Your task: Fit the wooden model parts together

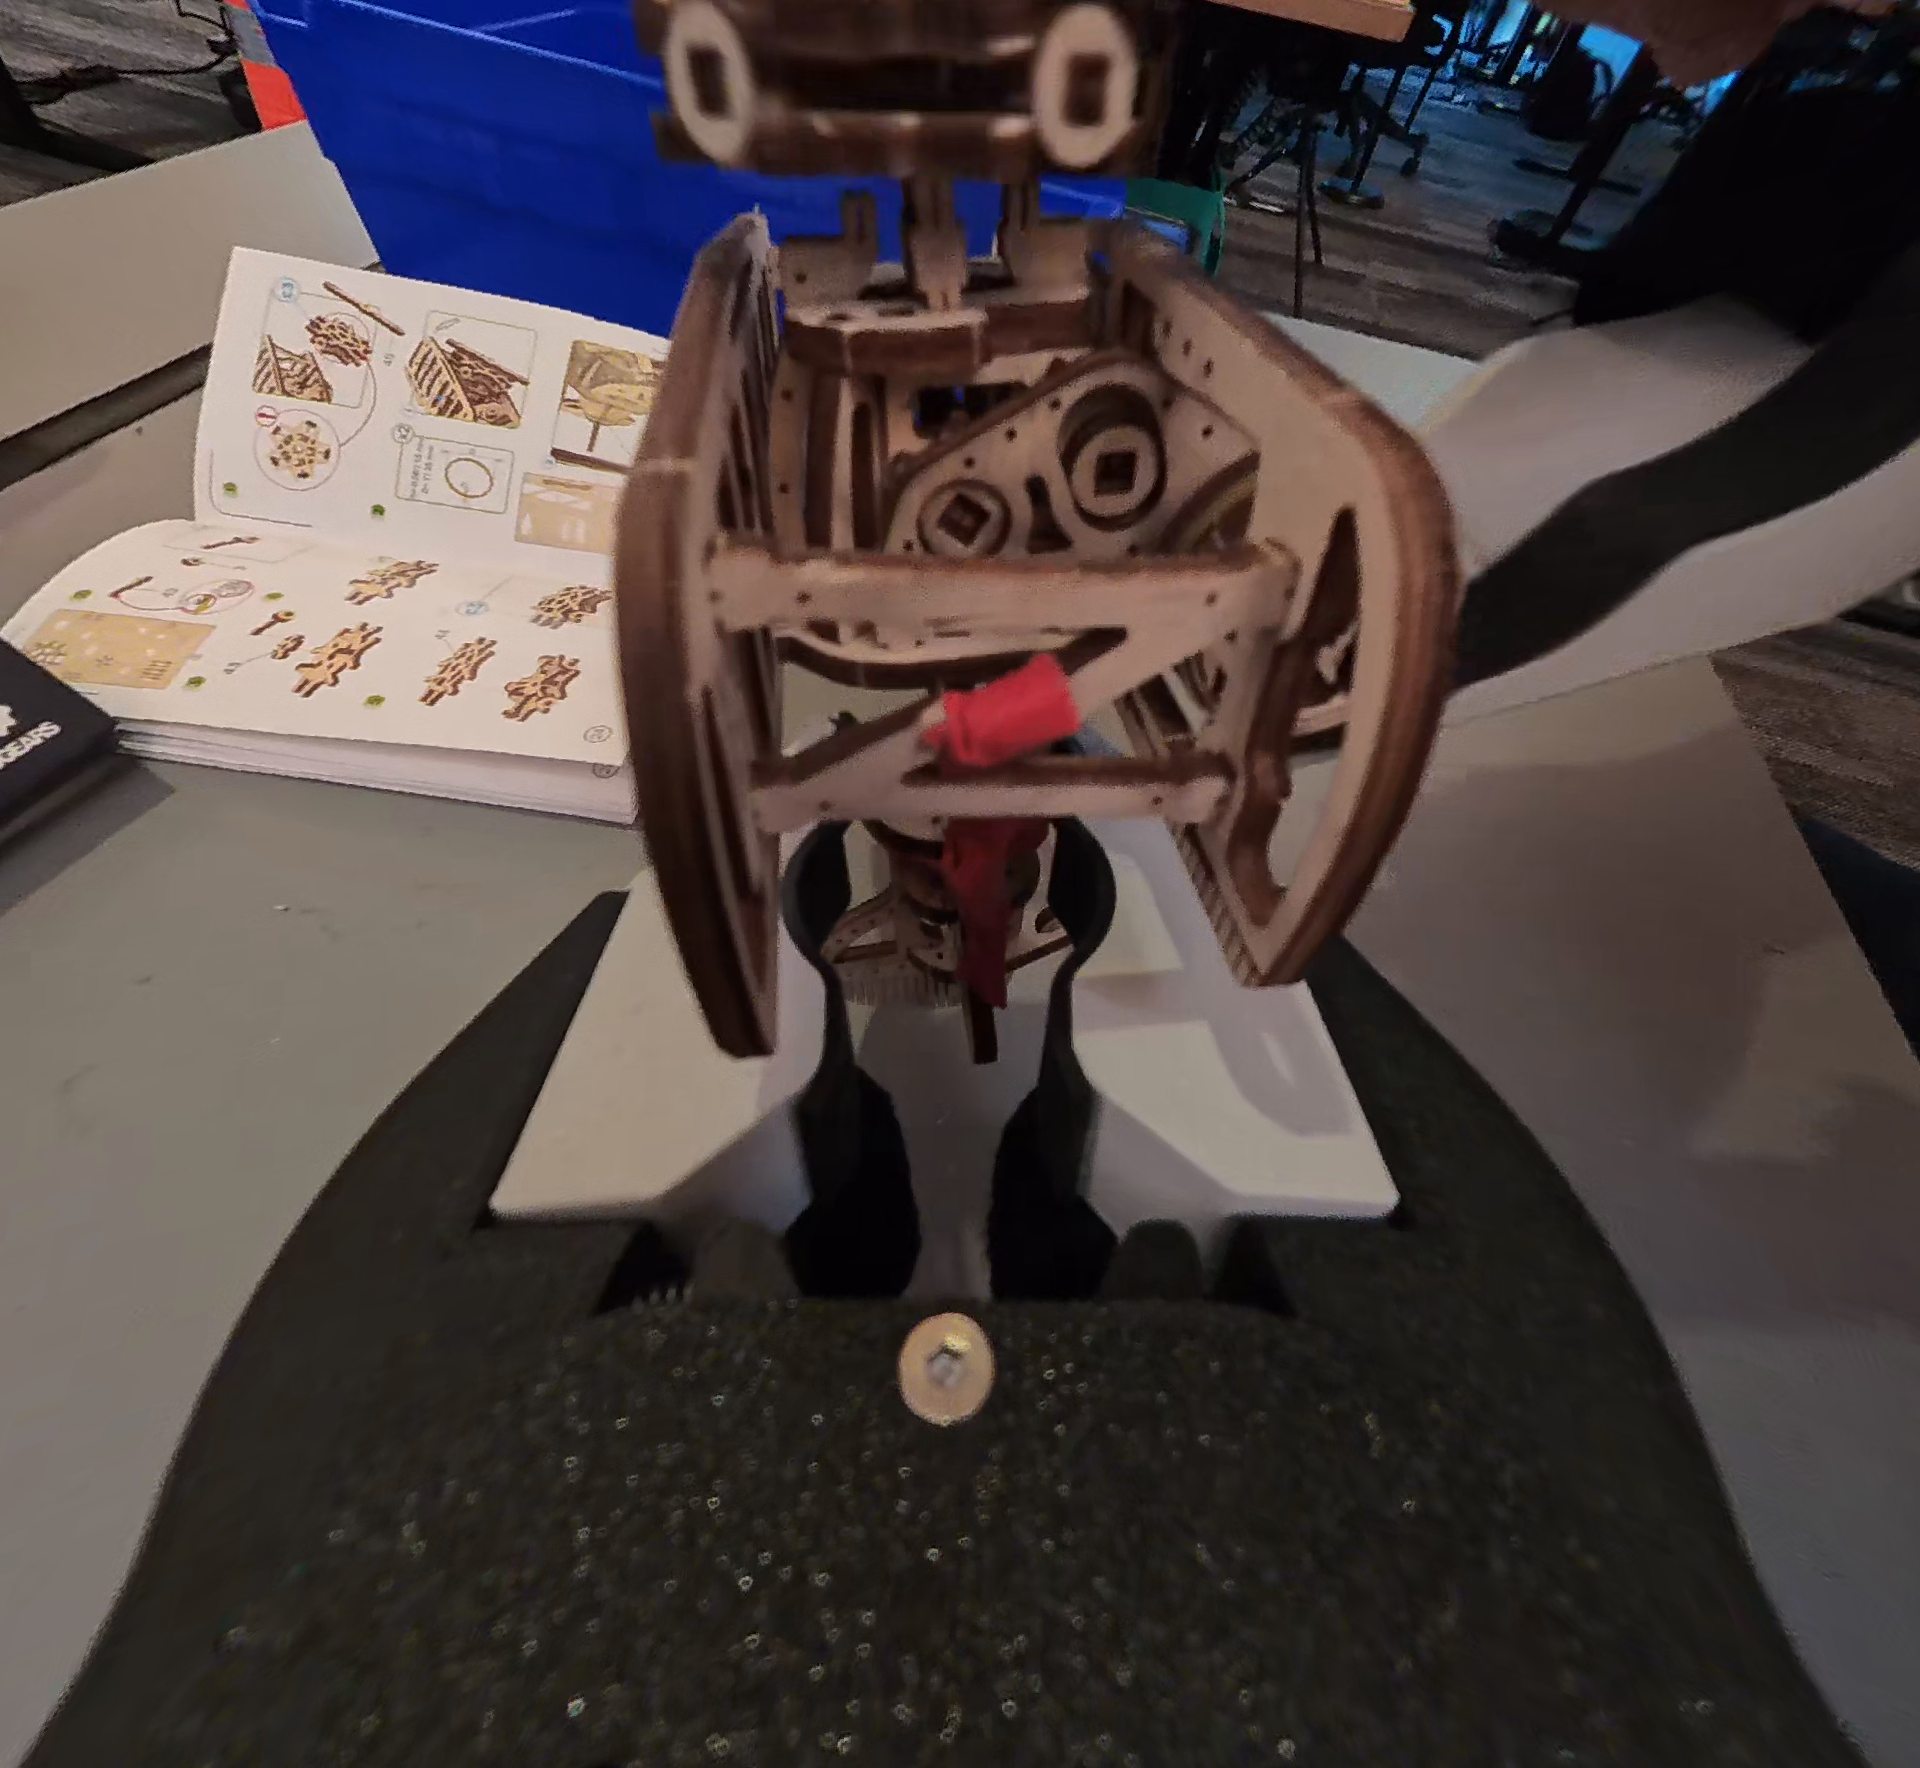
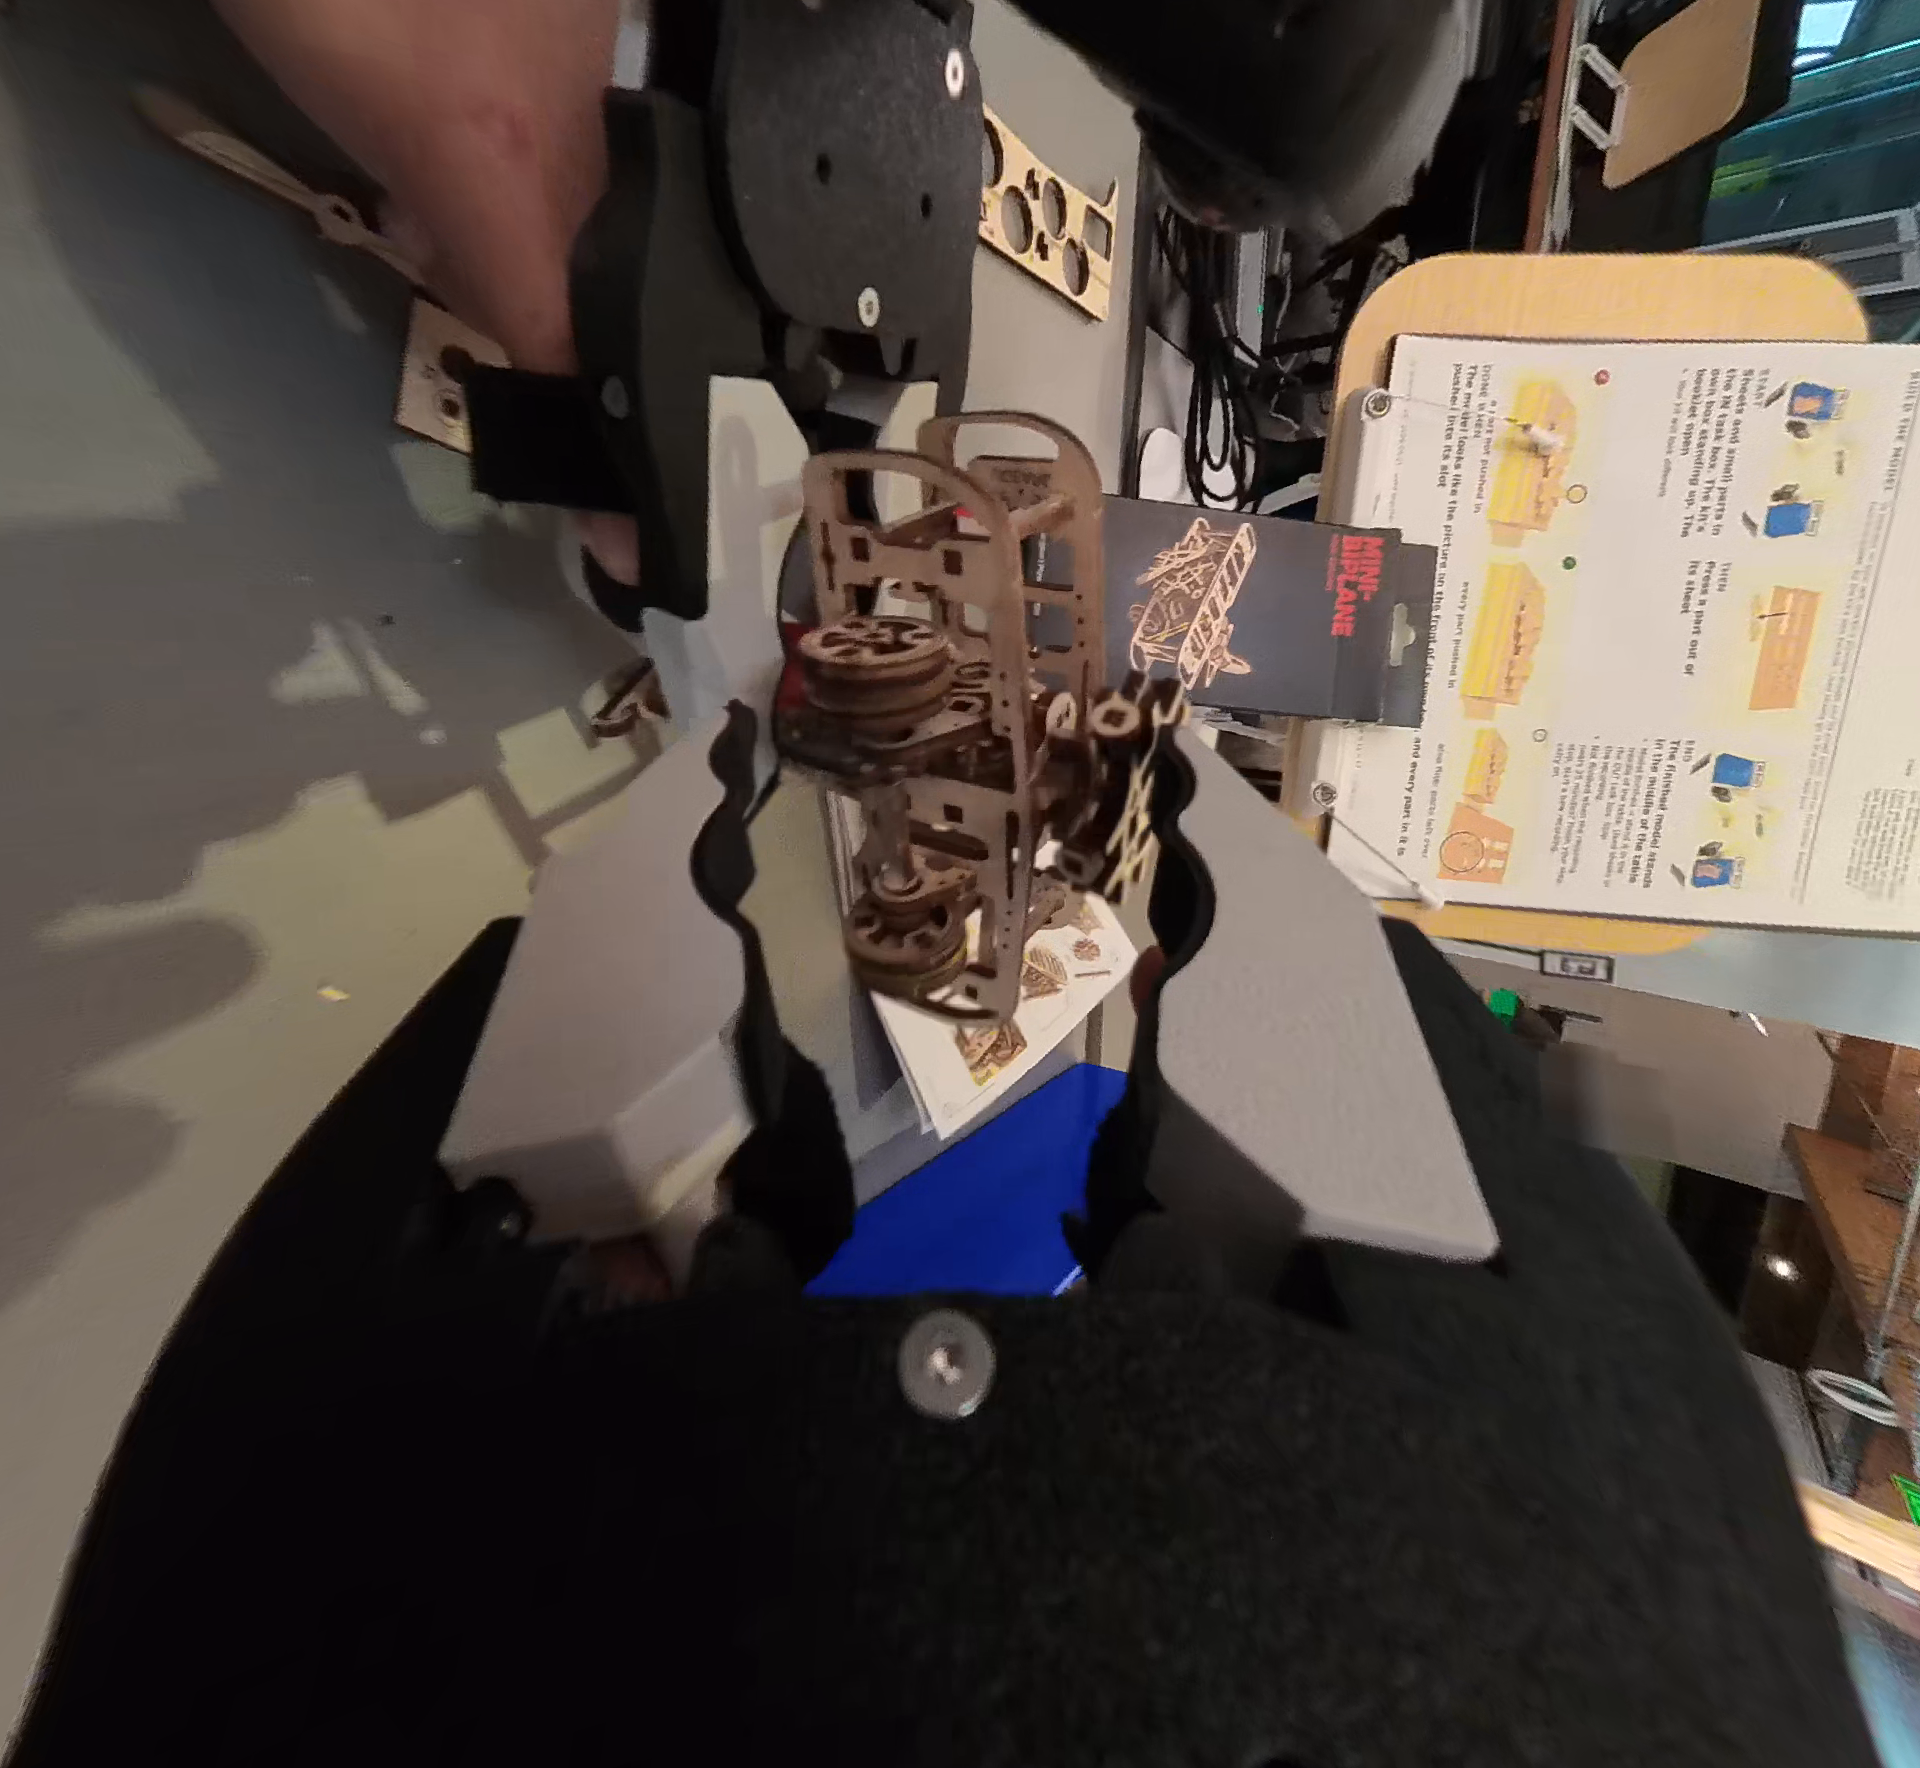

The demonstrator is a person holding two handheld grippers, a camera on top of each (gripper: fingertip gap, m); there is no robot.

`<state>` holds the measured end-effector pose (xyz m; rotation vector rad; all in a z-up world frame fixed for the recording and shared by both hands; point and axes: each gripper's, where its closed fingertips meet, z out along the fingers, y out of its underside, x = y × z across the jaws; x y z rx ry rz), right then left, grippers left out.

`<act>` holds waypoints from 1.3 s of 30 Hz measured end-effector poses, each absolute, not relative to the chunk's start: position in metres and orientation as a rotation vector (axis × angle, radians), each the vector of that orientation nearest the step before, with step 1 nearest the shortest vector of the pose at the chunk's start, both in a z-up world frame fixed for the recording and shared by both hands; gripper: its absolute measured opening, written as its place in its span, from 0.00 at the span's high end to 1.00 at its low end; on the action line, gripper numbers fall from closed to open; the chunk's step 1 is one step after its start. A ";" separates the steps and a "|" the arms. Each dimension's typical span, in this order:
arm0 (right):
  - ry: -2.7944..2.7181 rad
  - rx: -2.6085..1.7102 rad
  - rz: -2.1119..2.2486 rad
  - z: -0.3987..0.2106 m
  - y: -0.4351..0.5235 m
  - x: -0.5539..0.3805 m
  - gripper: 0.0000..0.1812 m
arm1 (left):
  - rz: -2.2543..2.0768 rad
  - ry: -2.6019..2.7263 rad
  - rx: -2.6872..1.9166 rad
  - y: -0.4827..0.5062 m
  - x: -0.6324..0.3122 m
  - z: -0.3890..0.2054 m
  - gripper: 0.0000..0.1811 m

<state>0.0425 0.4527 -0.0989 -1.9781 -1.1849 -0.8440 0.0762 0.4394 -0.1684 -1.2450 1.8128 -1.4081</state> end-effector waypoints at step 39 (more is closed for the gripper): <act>-0.183 -1.968 0.165 -0.038 0.385 -0.026 0.75 | -0.731 1.646 -1.159 0.427 -0.013 -0.132 0.82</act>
